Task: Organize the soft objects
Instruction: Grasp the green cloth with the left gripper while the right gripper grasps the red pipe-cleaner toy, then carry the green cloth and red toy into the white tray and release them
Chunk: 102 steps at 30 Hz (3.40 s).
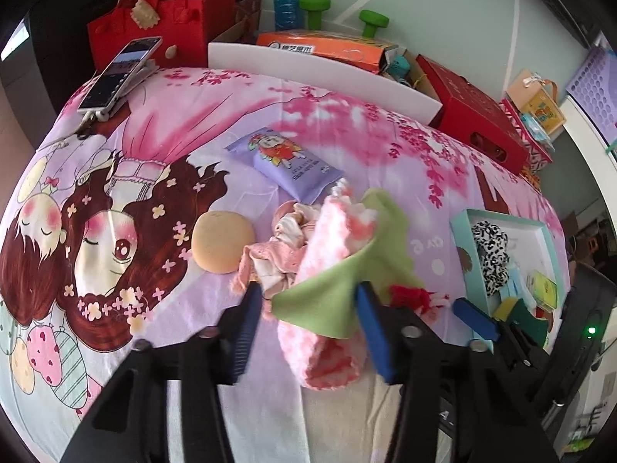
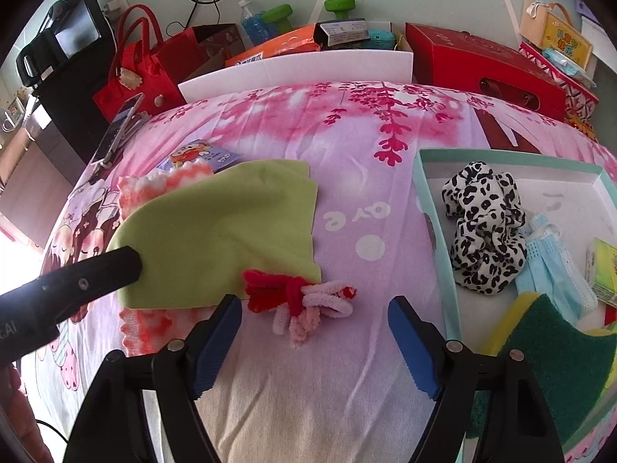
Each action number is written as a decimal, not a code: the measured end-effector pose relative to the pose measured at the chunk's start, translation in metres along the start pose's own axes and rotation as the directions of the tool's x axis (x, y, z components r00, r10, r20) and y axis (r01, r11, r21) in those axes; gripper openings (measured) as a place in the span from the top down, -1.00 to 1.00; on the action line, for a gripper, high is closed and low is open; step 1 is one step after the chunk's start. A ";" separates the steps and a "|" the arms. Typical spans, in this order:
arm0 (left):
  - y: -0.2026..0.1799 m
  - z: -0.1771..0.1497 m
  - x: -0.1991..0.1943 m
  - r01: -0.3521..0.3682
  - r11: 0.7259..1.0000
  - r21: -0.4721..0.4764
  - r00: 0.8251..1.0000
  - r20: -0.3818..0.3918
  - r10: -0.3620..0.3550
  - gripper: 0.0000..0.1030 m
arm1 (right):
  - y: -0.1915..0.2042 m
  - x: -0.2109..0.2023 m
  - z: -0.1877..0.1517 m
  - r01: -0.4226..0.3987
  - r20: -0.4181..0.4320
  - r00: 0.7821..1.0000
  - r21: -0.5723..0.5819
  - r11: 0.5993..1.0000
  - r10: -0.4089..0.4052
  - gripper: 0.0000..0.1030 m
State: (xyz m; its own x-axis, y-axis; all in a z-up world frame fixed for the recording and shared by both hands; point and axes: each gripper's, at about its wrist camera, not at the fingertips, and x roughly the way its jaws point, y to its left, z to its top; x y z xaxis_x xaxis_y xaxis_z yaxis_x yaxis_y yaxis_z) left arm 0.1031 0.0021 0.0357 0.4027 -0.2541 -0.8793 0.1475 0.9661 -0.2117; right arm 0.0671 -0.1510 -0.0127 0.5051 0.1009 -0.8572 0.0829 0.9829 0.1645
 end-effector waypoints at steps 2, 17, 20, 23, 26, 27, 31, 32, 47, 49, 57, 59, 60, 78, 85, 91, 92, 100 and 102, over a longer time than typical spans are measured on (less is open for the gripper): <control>-0.002 0.000 -0.002 0.005 1.000 0.008 1.000 0.005 -0.005 0.28 | 0.001 0.000 0.000 -0.001 -0.002 1.000 -0.005 1.000 0.001 -0.35; -0.012 0.002 -0.019 0.032 0.998 0.056 0.998 0.047 -0.035 0.78 | 0.005 0.003 0.000 0.001 -0.015 1.000 -0.041 0.999 -0.002 0.16; -0.014 0.002 -0.025 0.042 0.997 0.063 0.996 0.070 -0.047 0.81 | 0.004 0.001 0.000 0.000 -0.007 1.000 -0.040 0.999 0.000 0.36; -0.015 0.002 -0.028 0.049 0.996 0.069 0.995 0.082 -0.054 0.83 | 0.003 0.000 0.001 -0.002 -0.004 1.000 -0.042 0.999 0.002 0.39; -0.015 0.003 -0.029 0.055 0.996 0.065 0.995 0.086 -0.060 0.84 | 0.002 -0.001 0.001 -0.006 -0.005 1.000 -0.040 0.999 0.006 0.42; -0.014 0.003 -0.029 0.055 0.997 0.059 0.994 0.088 -0.060 0.84 | 0.002 -0.001 0.001 -0.005 -0.004 1.000 -0.041 0.999 0.005 0.49; -0.008 0.004 -0.029 0.050 0.998 0.033 0.994 0.093 -0.053 0.84 | 0.001 -0.005 0.001 -0.009 0.010 1.000 -0.040 0.999 0.009 0.71; -0.007 0.004 -0.029 0.050 0.998 0.027 0.994 0.093 -0.052 0.84 | 0.001 -0.006 0.002 -0.009 0.012 1.000 -0.039 0.999 0.009 0.71; -0.003 0.006 -0.039 0.064 0.998 -0.001 0.990 0.130 -0.063 0.86 | -0.011 -0.018 0.006 -0.010 0.046 0.999 -0.010 1.000 0.011 0.73; -0.002 0.007 -0.042 0.076 0.997 -0.006 0.987 0.142 -0.075 0.86 | -0.013 -0.023 0.007 -0.007 0.061 0.998 -0.008 1.000 0.007 0.73; -0.009 0.012 -0.062 0.140 0.990 0.008 0.969 0.206 -0.139 0.87 | -0.017 -0.041 0.010 -0.003 0.111 0.994 -0.002 1.000 0.003 0.73; -0.012 0.013 -0.069 0.154 0.988 0.018 0.962 0.226 -0.154 0.87 | -0.018 -0.046 0.010 -0.004 0.124 0.992 0.000 1.000 0.004 0.73; -0.015 0.014 -0.073 0.164 0.986 0.026 0.957 0.240 -0.165 0.87 | -0.018 -0.049 0.010 -0.004 0.133 0.991 0.002 1.000 0.004 0.73; -0.062 0.027 -0.109 0.245 0.958 0.150 0.897 0.339 -0.283 0.87 | -0.051 -0.093 0.014 0.011 0.246 0.969 0.072 0.997 -0.028 0.73; -0.109 0.031 -0.115 0.274 0.931 0.242 0.886 0.312 -0.342 0.87 | -0.095 -0.115 0.015 0.046 0.295 0.951 0.178 0.983 -0.098 0.73; -0.161 0.040 -0.117 0.262 0.903 0.341 0.877 0.307 -0.370 0.87 | -0.144 -0.125 0.009 0.117 0.283 0.937 0.300 0.947 -0.205 0.73; -0.171 0.041 -0.114 0.262 0.897 0.357 0.876 0.301 -0.376 0.87 | -0.150 -0.126 0.008 0.129 0.279 0.934 0.314 0.941 -0.222 0.73; -0.220 0.035 -0.080 0.308 0.865 0.397 0.883 0.219 -0.415 0.87 | -0.201 -0.135 -0.006 0.180 0.239 0.920 0.446 0.877 -0.310 0.73; -0.229 0.032 -0.068 0.307 0.860 0.407 0.889 0.199 -0.412 0.87 | -0.212 -0.137 -0.009 0.193 0.230 0.915 0.473 0.860 -0.332 0.73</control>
State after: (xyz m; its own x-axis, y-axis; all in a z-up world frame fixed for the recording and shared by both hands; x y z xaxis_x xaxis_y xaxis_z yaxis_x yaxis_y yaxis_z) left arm 0.0706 -0.2031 0.1577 0.4773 -0.6327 -0.6099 0.6182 0.7350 -0.2787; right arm -0.0274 -0.3722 0.0655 0.6324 -0.2699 -0.7261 0.5752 0.7914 0.2068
